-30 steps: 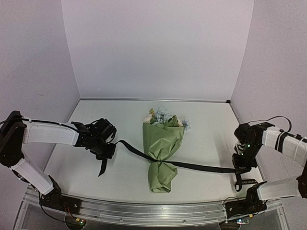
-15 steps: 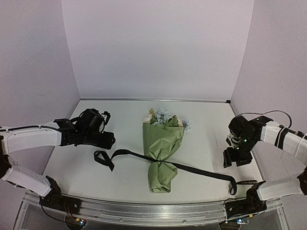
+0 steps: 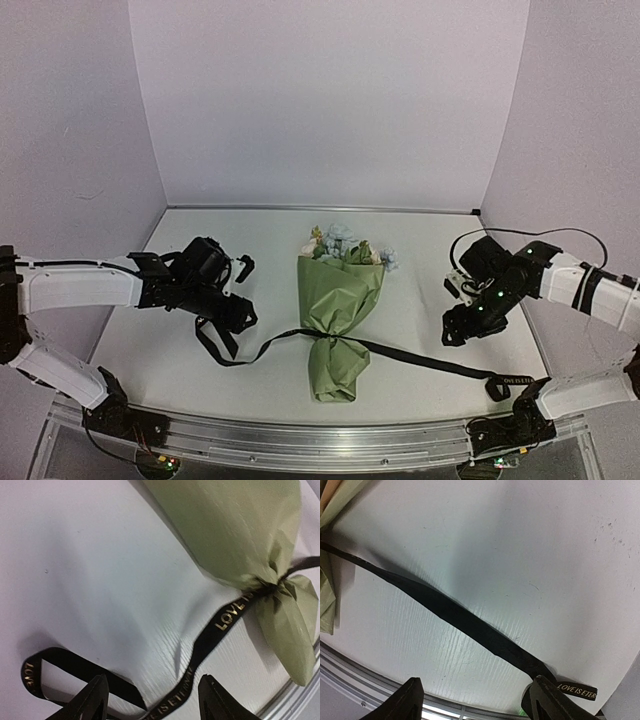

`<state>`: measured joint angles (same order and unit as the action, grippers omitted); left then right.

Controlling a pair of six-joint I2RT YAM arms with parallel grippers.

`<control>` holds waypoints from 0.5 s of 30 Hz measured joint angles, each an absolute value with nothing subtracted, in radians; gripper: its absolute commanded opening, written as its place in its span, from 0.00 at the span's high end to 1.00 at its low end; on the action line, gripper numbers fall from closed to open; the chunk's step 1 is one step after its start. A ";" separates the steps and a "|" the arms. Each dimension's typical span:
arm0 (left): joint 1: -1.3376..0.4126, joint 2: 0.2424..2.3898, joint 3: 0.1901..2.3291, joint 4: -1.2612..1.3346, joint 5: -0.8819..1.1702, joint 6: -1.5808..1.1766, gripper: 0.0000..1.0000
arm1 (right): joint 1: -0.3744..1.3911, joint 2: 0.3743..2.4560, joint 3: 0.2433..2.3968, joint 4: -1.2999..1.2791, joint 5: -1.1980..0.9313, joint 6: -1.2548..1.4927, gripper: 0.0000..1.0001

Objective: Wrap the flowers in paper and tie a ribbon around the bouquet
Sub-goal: Cross the half-tied ribbon over the folded bouquet.

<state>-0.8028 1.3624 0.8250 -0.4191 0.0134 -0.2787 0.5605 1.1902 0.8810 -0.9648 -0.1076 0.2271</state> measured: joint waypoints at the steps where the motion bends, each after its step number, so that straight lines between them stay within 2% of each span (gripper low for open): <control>1: -0.823 1.346 0.815 -0.424 0.020 -0.286 0.38 | 0.568 1.189 0.881 -0.964 -0.109 0.223 0.24; 10: -0.998 1.394 0.774 -0.440 0.008 -0.370 0.47 | 0.611 1.172 0.882 -0.958 -0.113 0.207 0.24; 15: -1.023 1.452 0.768 -0.444 -0.023 -0.393 0.57 | 0.621 1.161 0.882 -0.956 -0.113 0.206 0.25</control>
